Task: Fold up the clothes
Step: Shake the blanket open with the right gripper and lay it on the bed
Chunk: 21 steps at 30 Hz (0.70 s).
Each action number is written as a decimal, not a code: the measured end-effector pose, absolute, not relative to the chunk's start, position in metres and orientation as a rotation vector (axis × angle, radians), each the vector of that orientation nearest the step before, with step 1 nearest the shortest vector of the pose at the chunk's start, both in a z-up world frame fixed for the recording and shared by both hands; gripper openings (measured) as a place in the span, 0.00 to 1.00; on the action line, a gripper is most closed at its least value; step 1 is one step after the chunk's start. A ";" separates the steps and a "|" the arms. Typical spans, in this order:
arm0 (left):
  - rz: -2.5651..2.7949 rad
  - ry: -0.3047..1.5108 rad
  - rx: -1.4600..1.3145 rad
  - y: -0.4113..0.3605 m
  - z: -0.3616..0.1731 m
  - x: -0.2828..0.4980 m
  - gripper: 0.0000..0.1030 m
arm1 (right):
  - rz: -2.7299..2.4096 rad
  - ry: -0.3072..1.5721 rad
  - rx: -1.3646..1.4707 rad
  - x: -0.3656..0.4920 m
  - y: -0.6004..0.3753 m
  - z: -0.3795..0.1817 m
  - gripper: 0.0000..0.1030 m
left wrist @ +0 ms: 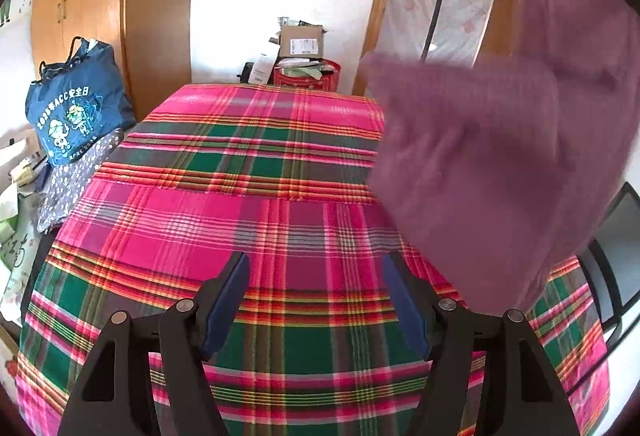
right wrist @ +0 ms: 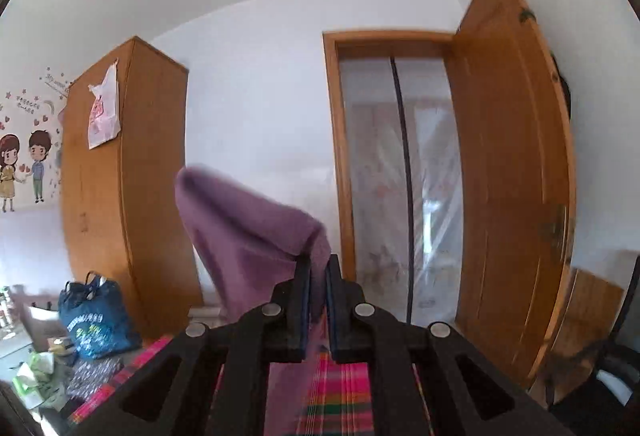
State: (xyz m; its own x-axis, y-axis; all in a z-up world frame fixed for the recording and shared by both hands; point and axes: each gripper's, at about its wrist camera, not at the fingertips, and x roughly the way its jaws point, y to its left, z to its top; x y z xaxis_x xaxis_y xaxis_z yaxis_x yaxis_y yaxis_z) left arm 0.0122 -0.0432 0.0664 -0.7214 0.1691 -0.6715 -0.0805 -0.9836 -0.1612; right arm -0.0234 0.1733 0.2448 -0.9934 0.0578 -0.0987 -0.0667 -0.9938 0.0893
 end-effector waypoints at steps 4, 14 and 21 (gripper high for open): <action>2.782 -0.164 -1.085 -0.040 0.071 0.019 0.69 | 2.989 0.161 -0.353 -0.038 0.194 0.207 0.07; 2.763 -0.166 -1.150 -0.049 0.064 0.024 0.69 | 2.650 0.080 -0.893 -0.066 0.258 0.082 0.09; 2.655 -0.077 -1.203 -0.039 0.053 0.030 0.69 | 2.665 -0.079 -0.900 -0.038 0.255 0.060 0.13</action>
